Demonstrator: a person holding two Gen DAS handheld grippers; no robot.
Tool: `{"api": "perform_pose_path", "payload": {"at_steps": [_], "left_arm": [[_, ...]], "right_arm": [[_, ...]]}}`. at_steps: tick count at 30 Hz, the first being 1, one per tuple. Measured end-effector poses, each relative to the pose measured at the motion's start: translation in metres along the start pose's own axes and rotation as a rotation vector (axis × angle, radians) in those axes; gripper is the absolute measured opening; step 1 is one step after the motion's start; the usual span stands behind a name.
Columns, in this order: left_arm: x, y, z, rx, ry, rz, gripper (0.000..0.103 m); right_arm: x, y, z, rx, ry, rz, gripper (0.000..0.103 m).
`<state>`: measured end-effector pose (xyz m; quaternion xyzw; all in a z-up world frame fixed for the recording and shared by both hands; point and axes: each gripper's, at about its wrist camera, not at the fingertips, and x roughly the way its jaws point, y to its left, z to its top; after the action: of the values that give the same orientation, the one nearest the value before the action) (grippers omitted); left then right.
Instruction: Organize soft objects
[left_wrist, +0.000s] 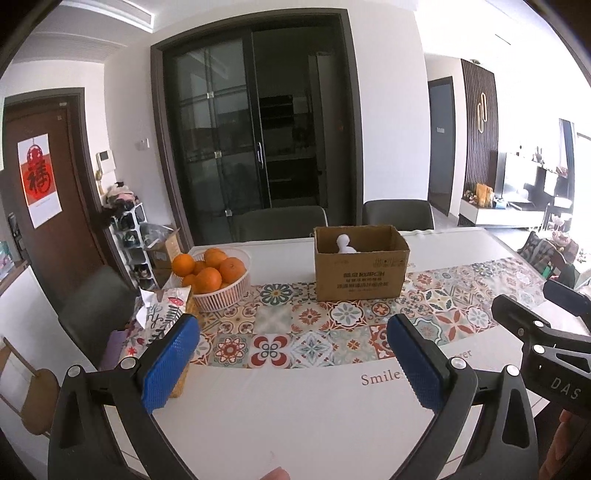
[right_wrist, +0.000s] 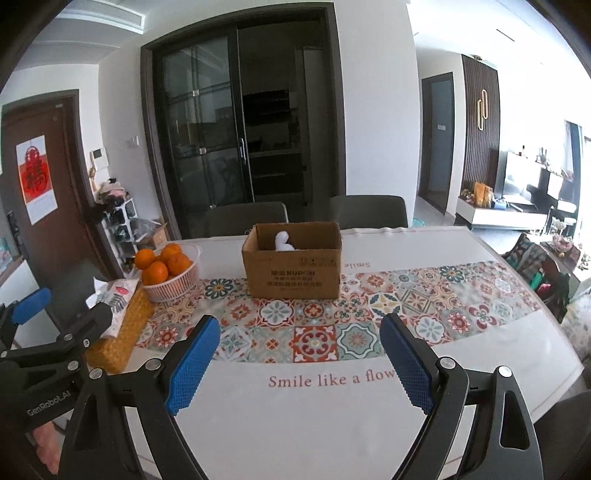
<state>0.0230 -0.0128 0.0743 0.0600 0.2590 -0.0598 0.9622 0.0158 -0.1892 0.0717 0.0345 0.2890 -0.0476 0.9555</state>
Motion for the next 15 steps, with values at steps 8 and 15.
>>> {"api": "perform_pose_path", "payload": {"at_steps": [8, 15], "left_arm": [[-0.019, -0.01, -0.004, -0.009, -0.009, 0.008, 0.103], [-0.034, -0.021, -0.011, -0.017, -0.009, 0.015, 0.103]], "right_arm": [[-0.019, -0.009, -0.005, -0.011, -0.004, 0.016, 0.09], [-0.033, -0.017, -0.011, -0.021, -0.003, 0.028, 0.09]]}}
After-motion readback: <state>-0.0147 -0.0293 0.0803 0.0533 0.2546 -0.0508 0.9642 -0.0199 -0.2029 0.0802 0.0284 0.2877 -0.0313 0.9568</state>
